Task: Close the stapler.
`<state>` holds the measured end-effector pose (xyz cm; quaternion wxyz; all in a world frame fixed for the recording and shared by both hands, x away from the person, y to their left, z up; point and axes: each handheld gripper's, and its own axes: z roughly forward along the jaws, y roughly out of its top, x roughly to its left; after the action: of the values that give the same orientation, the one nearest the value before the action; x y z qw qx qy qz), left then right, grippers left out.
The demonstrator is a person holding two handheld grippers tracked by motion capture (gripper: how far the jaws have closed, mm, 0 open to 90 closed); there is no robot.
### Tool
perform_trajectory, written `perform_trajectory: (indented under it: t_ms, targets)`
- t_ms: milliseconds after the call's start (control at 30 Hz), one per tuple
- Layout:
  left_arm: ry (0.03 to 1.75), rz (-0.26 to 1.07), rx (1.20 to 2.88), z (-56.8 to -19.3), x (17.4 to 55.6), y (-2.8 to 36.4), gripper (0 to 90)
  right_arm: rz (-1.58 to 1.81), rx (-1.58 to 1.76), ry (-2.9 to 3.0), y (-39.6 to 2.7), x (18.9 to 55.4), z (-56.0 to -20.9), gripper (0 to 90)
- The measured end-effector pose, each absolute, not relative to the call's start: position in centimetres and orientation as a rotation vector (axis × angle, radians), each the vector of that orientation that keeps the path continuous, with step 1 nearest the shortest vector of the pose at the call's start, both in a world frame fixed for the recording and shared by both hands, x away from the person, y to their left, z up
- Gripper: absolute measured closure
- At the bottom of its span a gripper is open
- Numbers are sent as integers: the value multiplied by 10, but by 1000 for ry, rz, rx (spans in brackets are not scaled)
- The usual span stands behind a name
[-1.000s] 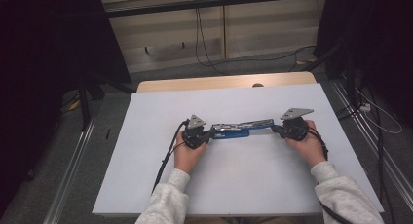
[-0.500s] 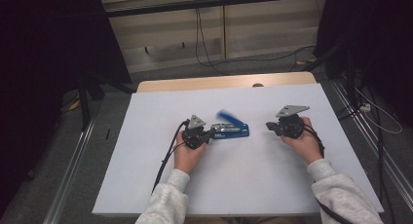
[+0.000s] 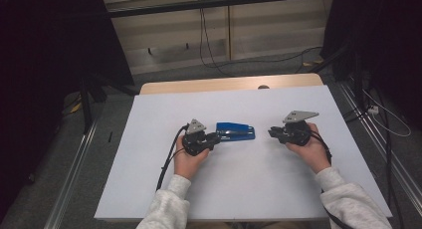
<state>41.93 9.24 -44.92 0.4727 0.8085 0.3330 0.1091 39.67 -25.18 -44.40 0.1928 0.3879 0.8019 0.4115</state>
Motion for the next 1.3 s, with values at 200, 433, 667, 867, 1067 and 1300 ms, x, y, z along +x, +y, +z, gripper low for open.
perform_trajectory:
  t_ms: [200, 433, 667, 867, 1067, 1300]
  targets:
    - [815, 270, 1958, -441, 413, 102, 502, 1208, 1134, 2230, -255, 388, -448, 635]
    - [821, 245, 1927, -435, 406, 109, 341, 1244, 1143, 2217, -257, 374, -452, 503]
    - [837, 254, 1912, -432, 399, 119, 206, 1270, 1175, 2199, -267, 351, -454, 364]
    - [839, 266, 1892, -427, 387, 135, 133, 1296, 1206, 2152, -272, 333, -449, 241]
    - [843, 261, 1898, -428, 379, 146, 103, 1311, 1222, 2134, -273, 323, -447, 198]
    - [850, 269, 1882, -426, 372, 162, 86, 1280, 1209, 2147, -274, 313, -450, 162]
